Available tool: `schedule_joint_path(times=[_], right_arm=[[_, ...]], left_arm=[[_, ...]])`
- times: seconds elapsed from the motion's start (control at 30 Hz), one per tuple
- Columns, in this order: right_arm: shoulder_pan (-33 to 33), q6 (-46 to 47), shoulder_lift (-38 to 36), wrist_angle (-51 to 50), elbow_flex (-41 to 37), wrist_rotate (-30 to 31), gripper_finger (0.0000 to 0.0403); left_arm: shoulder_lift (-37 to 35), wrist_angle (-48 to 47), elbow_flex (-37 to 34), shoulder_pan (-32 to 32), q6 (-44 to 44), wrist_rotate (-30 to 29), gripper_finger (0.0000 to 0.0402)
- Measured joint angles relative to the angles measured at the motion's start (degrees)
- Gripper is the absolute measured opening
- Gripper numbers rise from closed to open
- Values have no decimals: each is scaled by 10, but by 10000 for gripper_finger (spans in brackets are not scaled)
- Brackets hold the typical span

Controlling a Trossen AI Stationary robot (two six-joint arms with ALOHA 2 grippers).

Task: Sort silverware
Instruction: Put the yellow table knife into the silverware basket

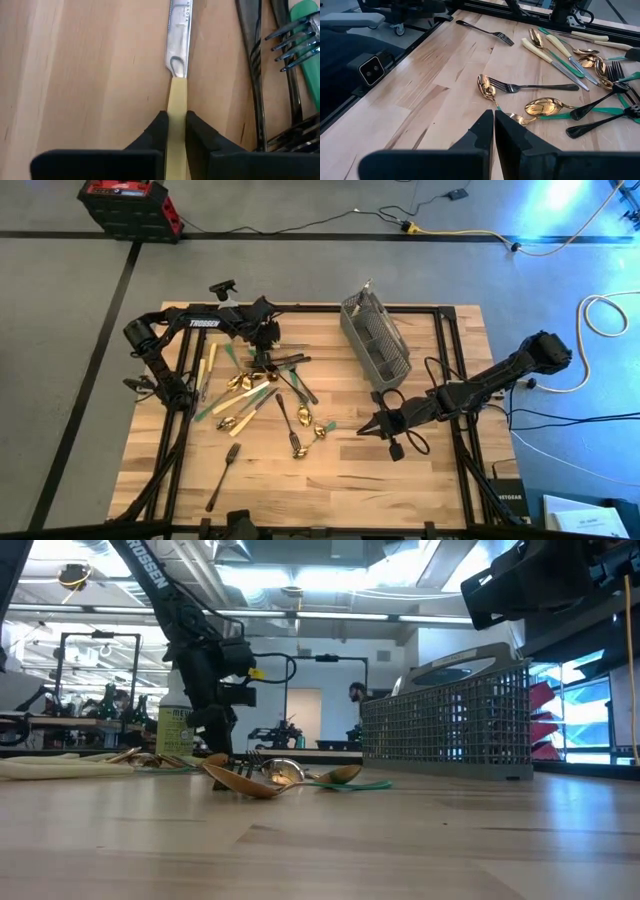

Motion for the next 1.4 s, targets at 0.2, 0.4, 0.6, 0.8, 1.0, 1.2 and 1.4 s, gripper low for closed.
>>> schedule_joint_path(times=[0.2, 0.4, 0.6, 0.8, 1.0, 1.2, 1.4], right_arm=[[0, 0, 0, 0, 0, 0, 0], [0, 0, 0, -1, 0, -3, 0], [0, 8, 0, -12, 0, -12, 0], [0, 30, 0, -38, 0, -16, 0], [0, 34, 0, -42, 0, -16, 0], [0, 33, 0, -35, 0, -17, 0], [1, 33, 0, -35, 0, -21, 0]], left_arm=[[-2, -4, 12, -13, -64, 2, 23], [-10, 19, 68, -35, -142, 26, 26], [-11, 95, 135, -67, -256, 50, 27], [-11, 291, 165, -100, -381, 98, 27], [28, 594, 167, -145, -401, 23, 28], [180, 756, 267, -172, -421, -6, 28], [292, 757, 380, -168, -403, -68, 28]])
